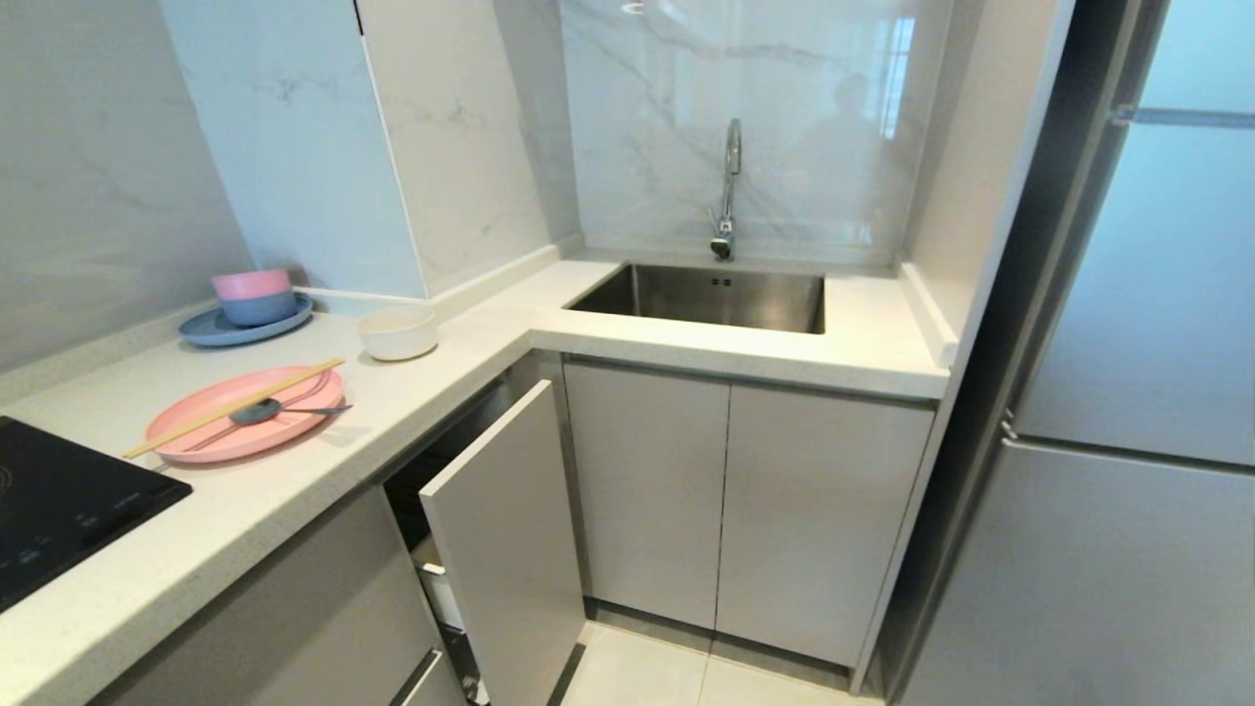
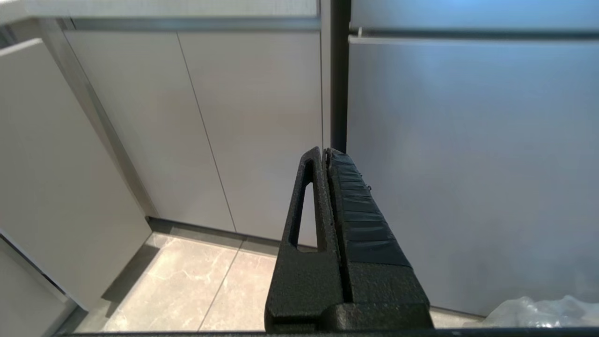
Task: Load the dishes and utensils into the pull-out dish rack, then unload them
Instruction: Open the cupboard
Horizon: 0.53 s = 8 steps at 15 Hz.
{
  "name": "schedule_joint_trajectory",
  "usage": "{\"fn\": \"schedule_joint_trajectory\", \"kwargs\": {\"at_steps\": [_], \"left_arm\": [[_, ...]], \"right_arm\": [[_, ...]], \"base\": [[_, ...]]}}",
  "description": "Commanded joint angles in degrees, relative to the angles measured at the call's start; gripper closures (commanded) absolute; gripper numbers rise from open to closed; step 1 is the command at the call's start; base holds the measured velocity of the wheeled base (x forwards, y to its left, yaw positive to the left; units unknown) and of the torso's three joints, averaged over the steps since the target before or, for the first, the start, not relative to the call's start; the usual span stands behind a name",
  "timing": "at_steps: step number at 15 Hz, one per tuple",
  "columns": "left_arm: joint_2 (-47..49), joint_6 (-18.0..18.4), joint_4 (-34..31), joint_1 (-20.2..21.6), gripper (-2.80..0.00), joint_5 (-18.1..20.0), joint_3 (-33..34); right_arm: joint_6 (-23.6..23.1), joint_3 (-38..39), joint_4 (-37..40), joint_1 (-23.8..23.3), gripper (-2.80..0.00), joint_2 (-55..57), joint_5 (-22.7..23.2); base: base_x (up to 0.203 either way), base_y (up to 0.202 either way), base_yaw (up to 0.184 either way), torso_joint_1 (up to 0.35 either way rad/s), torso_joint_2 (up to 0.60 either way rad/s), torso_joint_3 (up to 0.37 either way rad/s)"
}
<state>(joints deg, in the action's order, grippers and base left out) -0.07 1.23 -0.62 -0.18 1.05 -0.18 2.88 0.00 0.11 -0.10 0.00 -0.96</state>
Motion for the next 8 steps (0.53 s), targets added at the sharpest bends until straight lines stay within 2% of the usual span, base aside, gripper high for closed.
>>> {"fn": "schedule_joint_trajectory", "kwargs": {"at_steps": [1,4,8], "left_arm": [[0.0,0.0,0.0,0.0,0.00,0.0,0.0],[0.0,0.0,0.0,0.0,0.00,0.0,0.0],[0.0,0.0,0.0,0.0,0.00,0.0,0.0]], "right_arm": [[0.0,0.1,0.0,0.0,0.00,0.0,0.0],[0.0,0.1,0.0,0.0,0.00,0.0,0.0],[0.0,0.1,0.0,-0.1,0.00,0.0,0.0]], "base": [[0.000,0.000,0.000,-0.202,0.50,0.295],[0.000,0.000,0.000,-0.174,0.45,0.273],[0.000,0.000,0.000,-0.036,0.10,0.062]]}}
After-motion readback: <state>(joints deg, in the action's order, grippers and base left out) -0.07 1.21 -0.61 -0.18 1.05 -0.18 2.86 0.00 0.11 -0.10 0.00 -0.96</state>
